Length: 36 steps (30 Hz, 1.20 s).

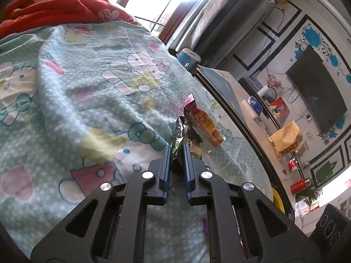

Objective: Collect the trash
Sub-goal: 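Grasp the green snack wrapper with the left gripper while the right grasps the purple wrapper, then carry the green and purple wrappers with both grippers over the bin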

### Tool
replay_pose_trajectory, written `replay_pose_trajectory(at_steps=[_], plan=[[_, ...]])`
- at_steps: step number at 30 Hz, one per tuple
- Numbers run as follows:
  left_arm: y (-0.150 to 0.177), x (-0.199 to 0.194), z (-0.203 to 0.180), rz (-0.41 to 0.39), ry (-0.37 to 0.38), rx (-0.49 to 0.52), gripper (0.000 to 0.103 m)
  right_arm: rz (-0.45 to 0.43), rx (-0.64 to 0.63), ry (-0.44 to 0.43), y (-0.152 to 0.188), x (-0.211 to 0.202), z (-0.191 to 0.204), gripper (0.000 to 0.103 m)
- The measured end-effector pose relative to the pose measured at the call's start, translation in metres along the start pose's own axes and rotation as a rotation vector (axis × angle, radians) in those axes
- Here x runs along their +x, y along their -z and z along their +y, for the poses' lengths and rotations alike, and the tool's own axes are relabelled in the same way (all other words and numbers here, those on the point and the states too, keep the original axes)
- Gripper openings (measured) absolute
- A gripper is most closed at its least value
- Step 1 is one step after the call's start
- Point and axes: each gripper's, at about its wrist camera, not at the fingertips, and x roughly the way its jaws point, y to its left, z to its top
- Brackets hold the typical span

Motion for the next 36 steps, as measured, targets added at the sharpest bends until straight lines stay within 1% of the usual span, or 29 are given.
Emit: replay_pose_trajectory(at_steps=[5, 7, 13, 16, 23, 36], plan=[[0.008, -0.017, 0.004, -0.032, 0.023, -0.035, 0.004, -0.011, -0.007, -0.001, 0.003, -0.007, 0.002, 0.014], [0.013, -0.026, 0.006, -0.050, 0.021, -0.046, 0.004, -0.013, -0.010, -0.006, 0.004, -0.010, 0.004, 0.014], [0.023, -0.052, 0.005, -0.099, 0.024, -0.049, 0.003, -0.016, -0.030, -0.029, 0.010, -0.020, 0.010, 0.014], [0.025, -0.063, 0.003, -0.114, 0.025, -0.034, 0.003, -0.027, -0.034, -0.028, 0.009, -0.024, 0.011, 0.014], [0.028, -0.078, -0.011, -0.134, 0.047, 0.007, 0.003, -0.078, -0.026, -0.020, 0.009, -0.049, 0.007, 0.014], [0.036, -0.092, -0.056, -0.146, 0.107, 0.090, 0.003, -0.188, 0.017, 0.059, 0.003, -0.094, -0.015, 0.014]])
